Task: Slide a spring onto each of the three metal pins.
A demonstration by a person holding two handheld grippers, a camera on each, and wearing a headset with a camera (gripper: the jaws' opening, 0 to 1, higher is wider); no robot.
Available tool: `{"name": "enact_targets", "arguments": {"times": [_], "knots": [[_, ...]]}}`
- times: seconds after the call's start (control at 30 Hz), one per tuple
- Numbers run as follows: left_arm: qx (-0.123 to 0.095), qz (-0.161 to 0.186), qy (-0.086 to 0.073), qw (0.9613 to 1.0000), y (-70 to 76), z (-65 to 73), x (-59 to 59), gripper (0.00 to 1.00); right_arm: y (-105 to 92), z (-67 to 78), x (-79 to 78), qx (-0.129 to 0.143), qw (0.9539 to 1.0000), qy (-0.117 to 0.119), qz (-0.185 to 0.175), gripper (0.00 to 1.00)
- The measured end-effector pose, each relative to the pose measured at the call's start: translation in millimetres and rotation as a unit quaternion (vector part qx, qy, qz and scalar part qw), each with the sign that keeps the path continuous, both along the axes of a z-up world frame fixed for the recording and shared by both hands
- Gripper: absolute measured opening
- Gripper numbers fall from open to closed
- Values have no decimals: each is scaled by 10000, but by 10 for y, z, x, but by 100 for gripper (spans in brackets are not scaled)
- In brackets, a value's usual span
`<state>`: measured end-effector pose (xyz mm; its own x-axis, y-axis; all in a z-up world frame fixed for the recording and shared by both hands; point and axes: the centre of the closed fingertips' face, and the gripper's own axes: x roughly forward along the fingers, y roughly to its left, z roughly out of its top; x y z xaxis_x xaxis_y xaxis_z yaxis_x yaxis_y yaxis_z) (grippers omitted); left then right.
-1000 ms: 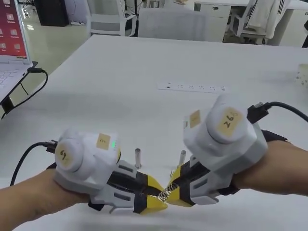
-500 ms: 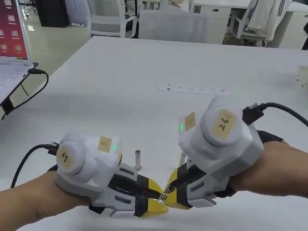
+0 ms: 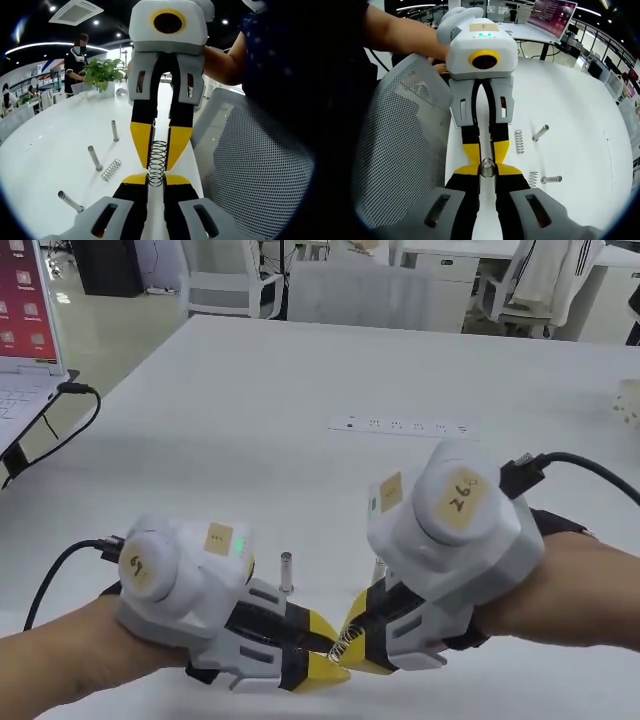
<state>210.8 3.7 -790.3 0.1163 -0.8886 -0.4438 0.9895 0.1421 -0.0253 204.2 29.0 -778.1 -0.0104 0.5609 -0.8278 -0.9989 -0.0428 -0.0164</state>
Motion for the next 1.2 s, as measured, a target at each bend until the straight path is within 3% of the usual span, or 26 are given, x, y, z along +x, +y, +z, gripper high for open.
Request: {"name": "enact_targets", "arguments": {"times": [0.63, 1.2], "knots": [[-64, 236, 198, 9995, 55, 2, 52, 21, -73, 4, 65, -40, 9999, -17, -129, 8], [-35, 427, 197, 9989, 243, 29, 81, 29, -140, 1, 113, -53, 9997, -32, -228, 8]]}}
